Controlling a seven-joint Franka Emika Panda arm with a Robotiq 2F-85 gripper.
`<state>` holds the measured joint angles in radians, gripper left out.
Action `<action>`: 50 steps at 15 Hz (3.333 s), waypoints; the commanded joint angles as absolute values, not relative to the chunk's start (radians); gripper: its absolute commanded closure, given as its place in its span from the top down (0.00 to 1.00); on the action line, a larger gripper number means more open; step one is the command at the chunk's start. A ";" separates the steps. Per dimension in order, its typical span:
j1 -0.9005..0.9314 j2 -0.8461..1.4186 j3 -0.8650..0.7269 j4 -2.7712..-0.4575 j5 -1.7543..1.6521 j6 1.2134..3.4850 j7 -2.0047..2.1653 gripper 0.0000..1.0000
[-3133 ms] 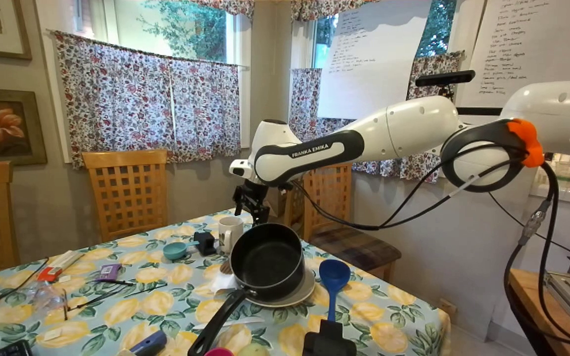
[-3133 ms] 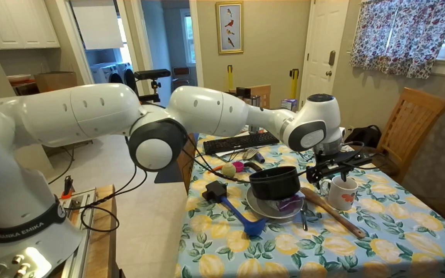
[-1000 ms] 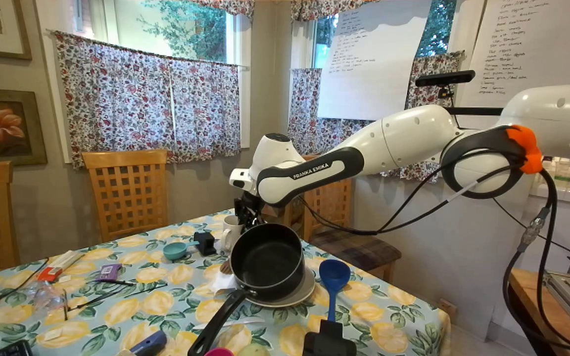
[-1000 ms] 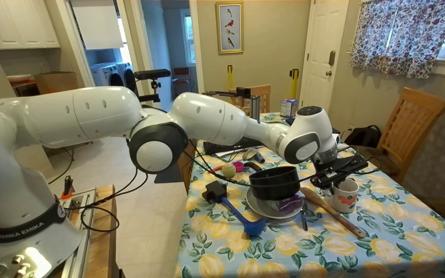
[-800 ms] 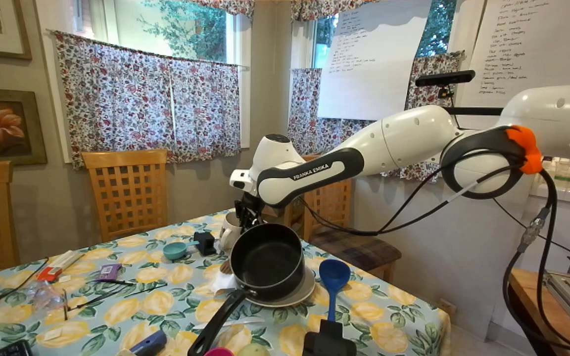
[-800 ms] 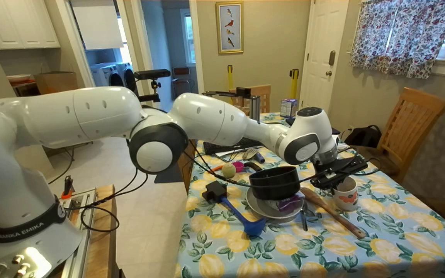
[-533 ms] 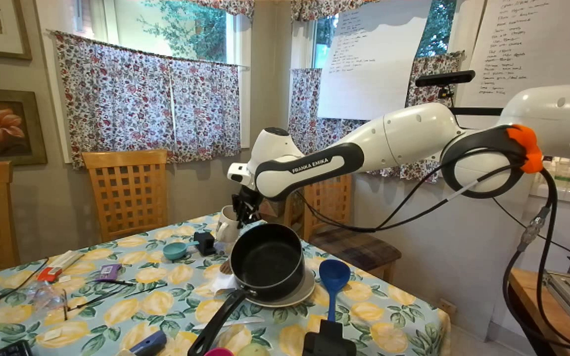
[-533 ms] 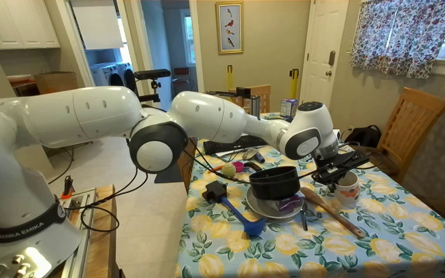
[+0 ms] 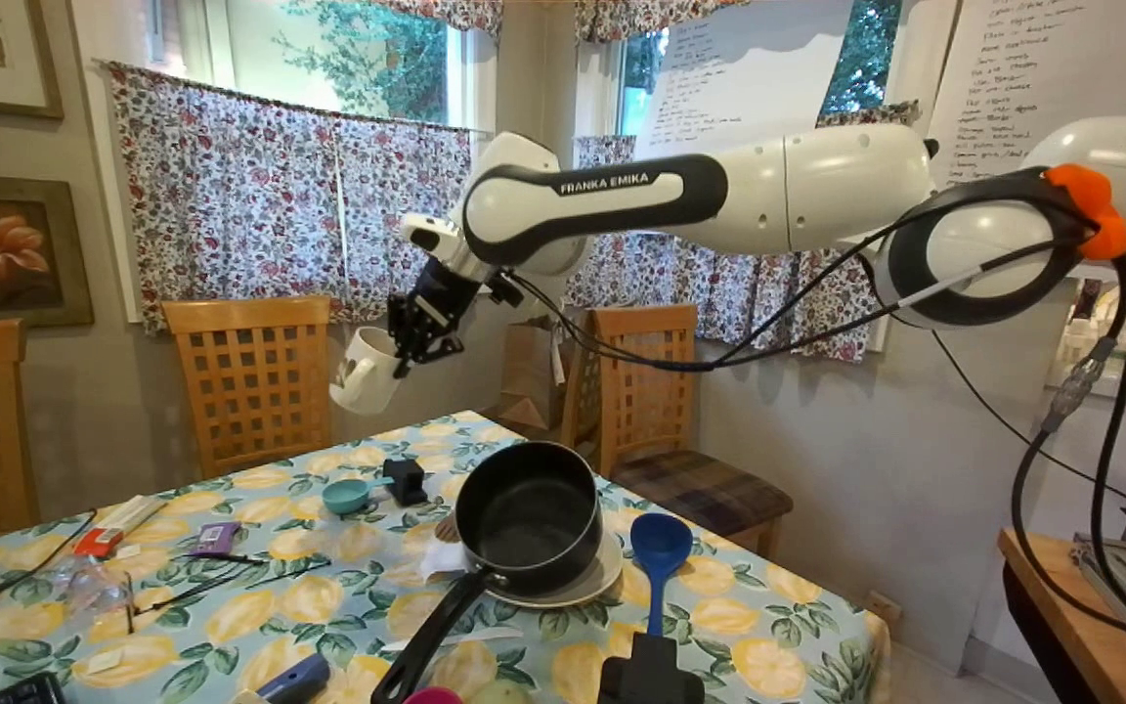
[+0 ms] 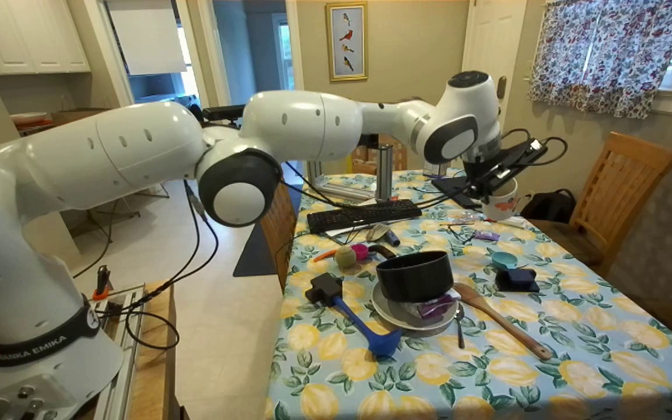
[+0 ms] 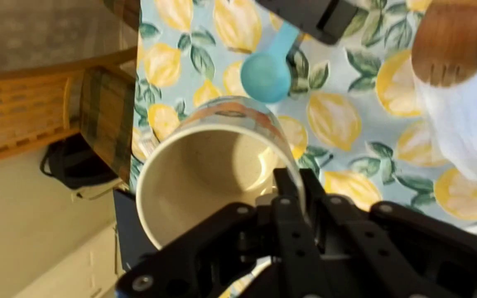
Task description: Move the white mug to the left
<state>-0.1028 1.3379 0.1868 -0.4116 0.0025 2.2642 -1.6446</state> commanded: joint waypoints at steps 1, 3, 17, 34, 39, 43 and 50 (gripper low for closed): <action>-0.070 1.239 0.229 -0.434 0.063 2.089 -1.752 0.02; -0.050 1.221 0.230 -0.412 0.040 2.011 -1.716 0.02; 0.000 1.224 0.166 -0.492 0.050 1.927 -1.620 0.02; 0.173 1.408 0.043 -0.417 -0.073 2.062 -1.359 0.02; 0.187 1.417 0.082 -0.421 -0.053 2.098 -1.357 0.02; 0.209 1.387 0.093 -0.454 -0.060 2.066 -1.337 0.02; 0.173 1.375 0.053 -0.466 -0.074 1.935 -1.273 0.02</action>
